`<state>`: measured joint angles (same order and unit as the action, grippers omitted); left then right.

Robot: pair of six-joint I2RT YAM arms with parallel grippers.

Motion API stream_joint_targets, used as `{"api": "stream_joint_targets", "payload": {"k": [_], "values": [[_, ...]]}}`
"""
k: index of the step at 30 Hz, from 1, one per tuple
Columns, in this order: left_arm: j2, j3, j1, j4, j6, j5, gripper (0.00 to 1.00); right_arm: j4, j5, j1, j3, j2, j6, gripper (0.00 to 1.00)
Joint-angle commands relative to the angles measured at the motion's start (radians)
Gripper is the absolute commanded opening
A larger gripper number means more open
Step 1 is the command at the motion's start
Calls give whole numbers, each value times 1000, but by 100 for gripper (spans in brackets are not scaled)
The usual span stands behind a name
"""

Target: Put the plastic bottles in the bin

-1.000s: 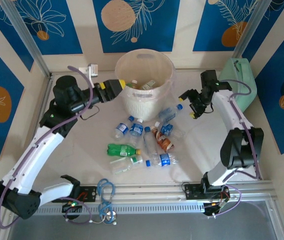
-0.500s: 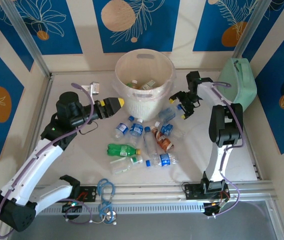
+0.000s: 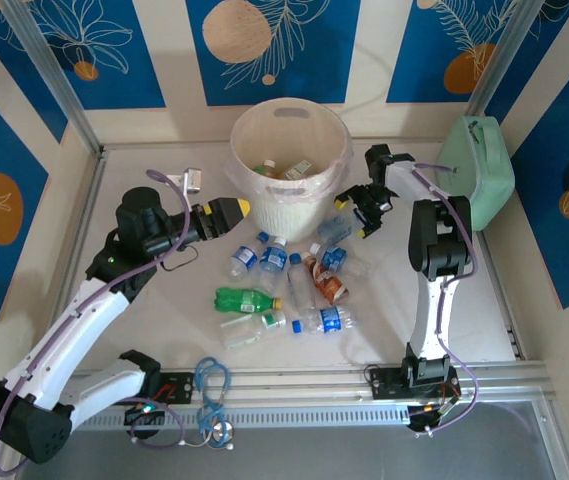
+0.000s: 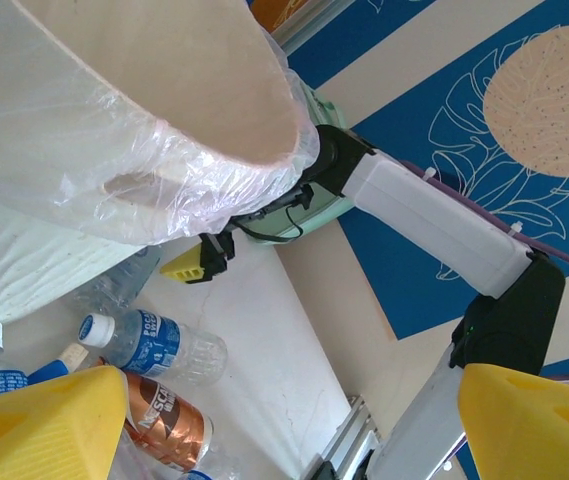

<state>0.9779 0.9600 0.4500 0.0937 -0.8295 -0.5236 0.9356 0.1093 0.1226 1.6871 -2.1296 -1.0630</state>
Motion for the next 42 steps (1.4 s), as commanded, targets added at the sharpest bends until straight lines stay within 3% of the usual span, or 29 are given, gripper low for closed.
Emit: {"api": "stream_joint_targets", "payload": {"k": [1,12,23,37,42], "values": [[-10,5,6,-21,0,-18,86,26,15,7,10,-23,-17,81],[-11,25,6,11,-3,3,85,2,8,3,-15,-37,-9,65],[5,56,6,40,-8,38,87,-34,-17,-15,-102,114,4,55],[10,127,6,61,33,21,97,-175,-22,-70,-385,572,52,53],[40,139,13,10,36,-79,99,-154,-29,-84,-479,808,105,53]]}}
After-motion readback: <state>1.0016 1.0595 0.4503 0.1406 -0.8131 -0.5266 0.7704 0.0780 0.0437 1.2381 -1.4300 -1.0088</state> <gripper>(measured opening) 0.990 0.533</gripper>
